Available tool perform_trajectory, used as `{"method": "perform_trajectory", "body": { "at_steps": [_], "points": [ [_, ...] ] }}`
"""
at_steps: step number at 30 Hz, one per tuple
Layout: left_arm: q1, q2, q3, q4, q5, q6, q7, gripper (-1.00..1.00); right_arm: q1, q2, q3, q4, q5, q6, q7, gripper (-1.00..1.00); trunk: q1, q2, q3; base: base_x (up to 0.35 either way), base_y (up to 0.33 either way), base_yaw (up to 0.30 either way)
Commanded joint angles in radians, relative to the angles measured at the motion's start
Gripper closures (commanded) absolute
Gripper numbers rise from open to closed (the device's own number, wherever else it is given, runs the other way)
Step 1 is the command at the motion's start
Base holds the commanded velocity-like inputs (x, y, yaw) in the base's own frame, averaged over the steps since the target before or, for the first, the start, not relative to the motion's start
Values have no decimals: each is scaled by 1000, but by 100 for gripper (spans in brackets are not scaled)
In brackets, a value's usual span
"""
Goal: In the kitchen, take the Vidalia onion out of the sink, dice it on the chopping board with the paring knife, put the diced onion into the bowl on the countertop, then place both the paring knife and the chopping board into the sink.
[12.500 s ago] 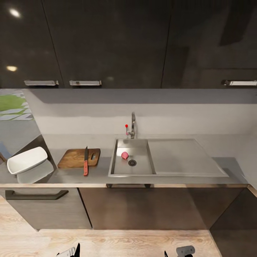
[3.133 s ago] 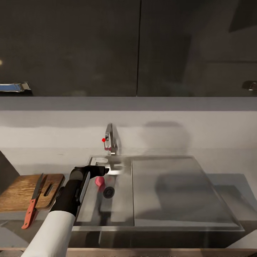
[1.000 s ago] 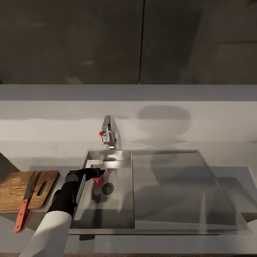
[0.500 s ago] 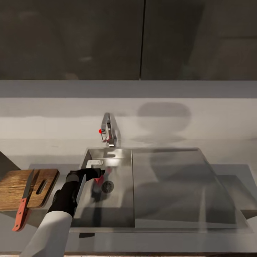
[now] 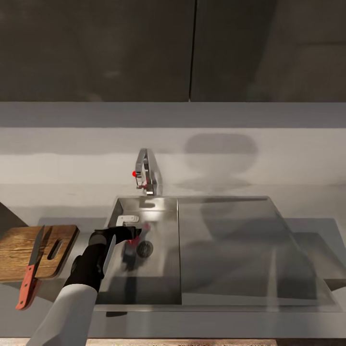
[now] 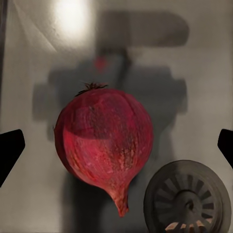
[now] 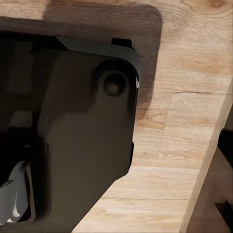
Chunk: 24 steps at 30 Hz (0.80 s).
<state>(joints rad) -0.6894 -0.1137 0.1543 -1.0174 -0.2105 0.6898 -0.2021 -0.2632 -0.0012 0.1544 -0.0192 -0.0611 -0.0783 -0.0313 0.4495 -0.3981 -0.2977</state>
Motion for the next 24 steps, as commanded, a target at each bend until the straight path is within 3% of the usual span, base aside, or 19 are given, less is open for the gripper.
{"method": "perform_trajectory", "body": {
  "at_steps": [1, 14, 24],
  "points": [
    [-1, -1, 4, -1, -10, 4, -10, -100, -1, 0, 8, 1, -6, -3, -2, -100, 0, -2, -3, 0, 0, 0],
    [-1, -3, 3, -9, -10, 4, -10, -100, -1, 0, 8, 1, -6, -3, -2, -100, 0, -2, -23, 7, 0, 0],
    [-1, -3, 2, -10, -10, 4, -10, -100, -1, 5, 8, 1, -6, -3, -4, -100, 0, -2, -26, 78, 0, 0]
  ]
}}
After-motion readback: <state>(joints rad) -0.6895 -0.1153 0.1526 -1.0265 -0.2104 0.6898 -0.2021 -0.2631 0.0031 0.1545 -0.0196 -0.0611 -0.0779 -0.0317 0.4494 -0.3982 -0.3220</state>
